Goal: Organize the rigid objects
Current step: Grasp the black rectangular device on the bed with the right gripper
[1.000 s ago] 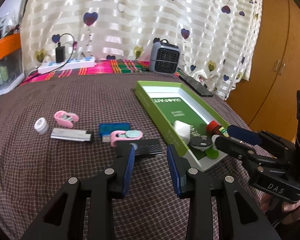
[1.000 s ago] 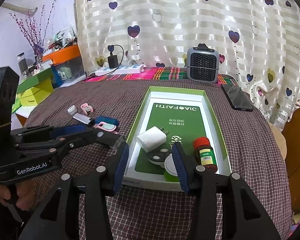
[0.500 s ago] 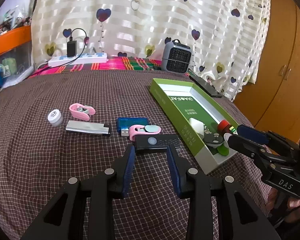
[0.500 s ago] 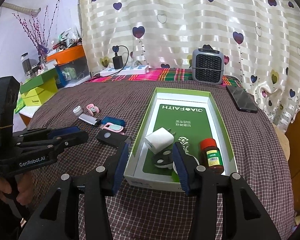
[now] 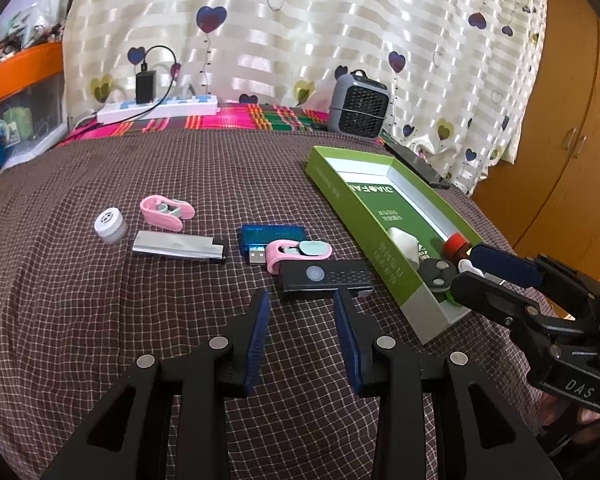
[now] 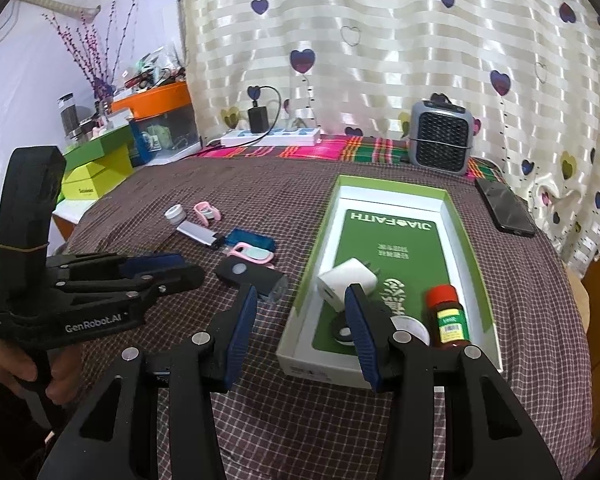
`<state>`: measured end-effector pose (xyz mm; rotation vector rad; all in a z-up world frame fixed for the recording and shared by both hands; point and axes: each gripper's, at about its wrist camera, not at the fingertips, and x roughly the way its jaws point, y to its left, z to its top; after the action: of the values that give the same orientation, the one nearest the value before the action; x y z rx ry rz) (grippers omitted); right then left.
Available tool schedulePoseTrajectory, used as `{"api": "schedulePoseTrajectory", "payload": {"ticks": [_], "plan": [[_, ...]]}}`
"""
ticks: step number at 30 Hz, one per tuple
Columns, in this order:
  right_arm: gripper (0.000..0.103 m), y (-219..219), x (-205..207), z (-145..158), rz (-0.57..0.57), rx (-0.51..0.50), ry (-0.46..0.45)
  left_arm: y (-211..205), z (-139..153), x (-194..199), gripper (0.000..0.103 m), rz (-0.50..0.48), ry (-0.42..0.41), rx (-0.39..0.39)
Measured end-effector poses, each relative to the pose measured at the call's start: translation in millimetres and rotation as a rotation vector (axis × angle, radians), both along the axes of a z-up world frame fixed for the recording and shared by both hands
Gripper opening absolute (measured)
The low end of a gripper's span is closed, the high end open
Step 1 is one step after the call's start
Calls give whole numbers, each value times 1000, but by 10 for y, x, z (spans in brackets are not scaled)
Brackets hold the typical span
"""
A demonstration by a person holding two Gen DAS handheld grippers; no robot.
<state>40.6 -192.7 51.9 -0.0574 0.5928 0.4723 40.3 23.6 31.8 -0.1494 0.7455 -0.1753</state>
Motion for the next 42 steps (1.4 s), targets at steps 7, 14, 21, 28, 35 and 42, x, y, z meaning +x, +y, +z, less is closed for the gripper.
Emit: {"api": "schedulePoseTrajectory", "payload": {"ticks": [7, 14, 21, 28, 35, 42], "plan": [[47, 140, 41, -38, 38, -17, 5, 84, -38, 5, 32, 27, 13, 8], [47, 299, 107, -51, 80, -45, 6, 165, -79, 39, 32, 51, 30, 18], [47, 479, 219, -104, 132, -86, 21, 233, -110, 49, 32, 72, 44, 29], [47, 644, 347, -160, 181, -155, 37, 341, -148, 46, 32, 89, 55, 25], [47, 782, 528, -234, 250, -283, 81, 468, -160, 25, 32, 110, 54, 6], [47, 853, 638, -276, 294, -373, 107, 517, -158, 23, 32, 110, 51, -5]]}}
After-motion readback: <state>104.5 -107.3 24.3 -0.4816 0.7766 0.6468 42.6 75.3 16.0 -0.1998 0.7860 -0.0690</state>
